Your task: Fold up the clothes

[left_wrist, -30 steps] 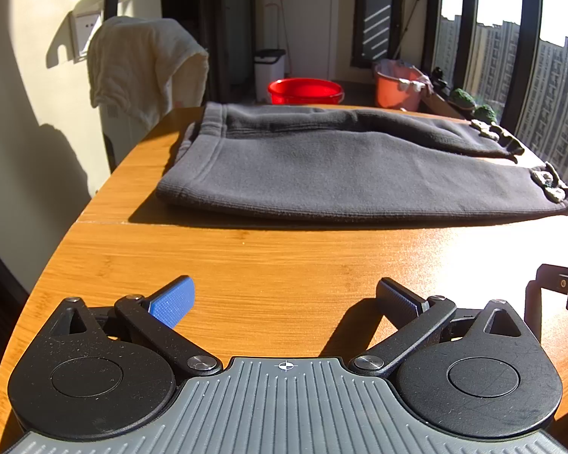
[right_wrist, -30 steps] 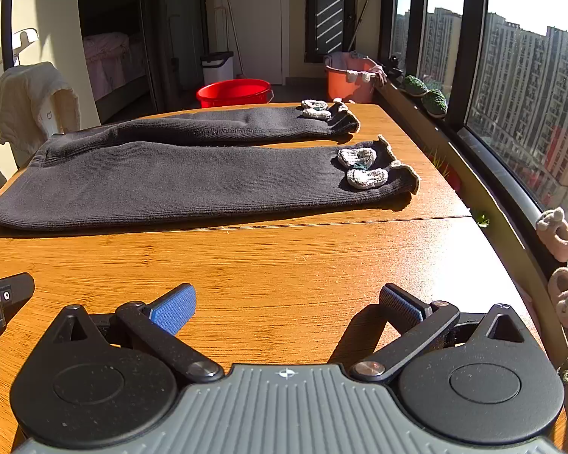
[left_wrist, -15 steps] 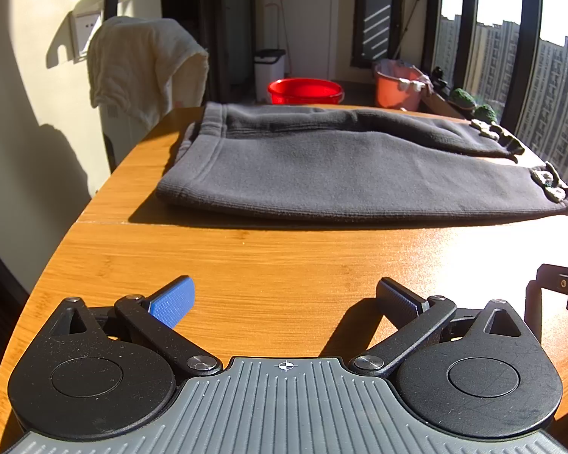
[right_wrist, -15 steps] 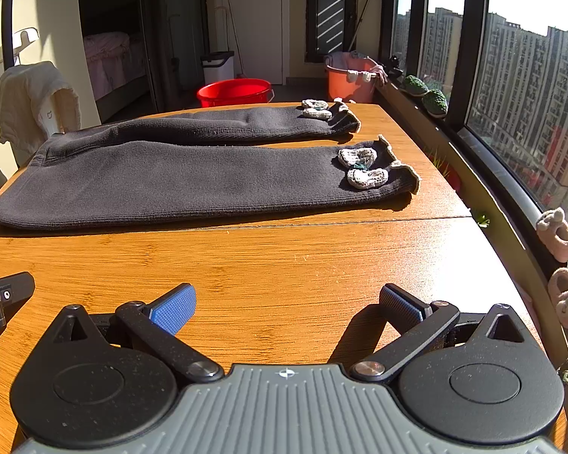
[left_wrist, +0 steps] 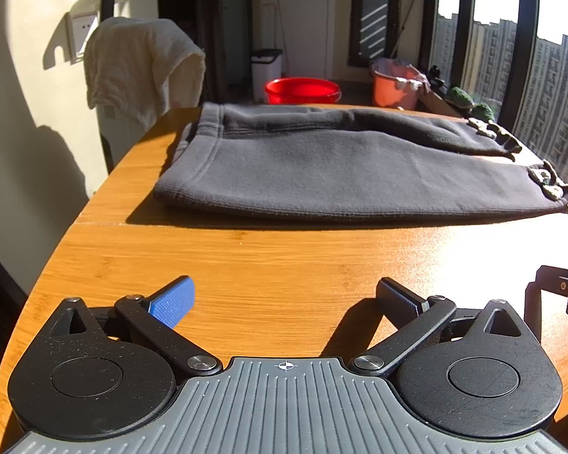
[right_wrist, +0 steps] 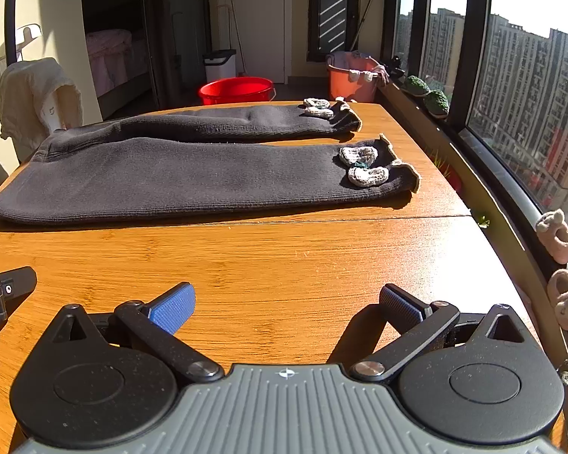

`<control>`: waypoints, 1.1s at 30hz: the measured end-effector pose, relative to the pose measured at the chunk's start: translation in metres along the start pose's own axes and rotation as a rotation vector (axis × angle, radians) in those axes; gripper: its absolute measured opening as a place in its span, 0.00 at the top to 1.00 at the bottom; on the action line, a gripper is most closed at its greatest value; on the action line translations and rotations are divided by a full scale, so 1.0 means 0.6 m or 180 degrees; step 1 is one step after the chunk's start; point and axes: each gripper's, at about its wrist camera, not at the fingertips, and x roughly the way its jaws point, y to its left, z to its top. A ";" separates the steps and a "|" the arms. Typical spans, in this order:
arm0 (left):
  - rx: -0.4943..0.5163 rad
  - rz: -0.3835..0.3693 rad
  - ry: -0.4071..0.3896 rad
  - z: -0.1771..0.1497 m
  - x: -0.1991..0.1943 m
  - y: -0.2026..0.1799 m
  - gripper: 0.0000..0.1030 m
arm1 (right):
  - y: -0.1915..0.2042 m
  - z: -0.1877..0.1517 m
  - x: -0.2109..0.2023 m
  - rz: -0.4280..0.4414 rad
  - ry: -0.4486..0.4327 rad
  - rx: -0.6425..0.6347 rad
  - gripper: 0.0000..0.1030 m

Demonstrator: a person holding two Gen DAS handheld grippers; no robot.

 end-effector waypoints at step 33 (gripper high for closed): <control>-0.0067 -0.0664 0.0253 0.202 0.165 0.103 0.00 | -0.058 0.108 0.073 0.1013 0.0011 -0.0562 0.47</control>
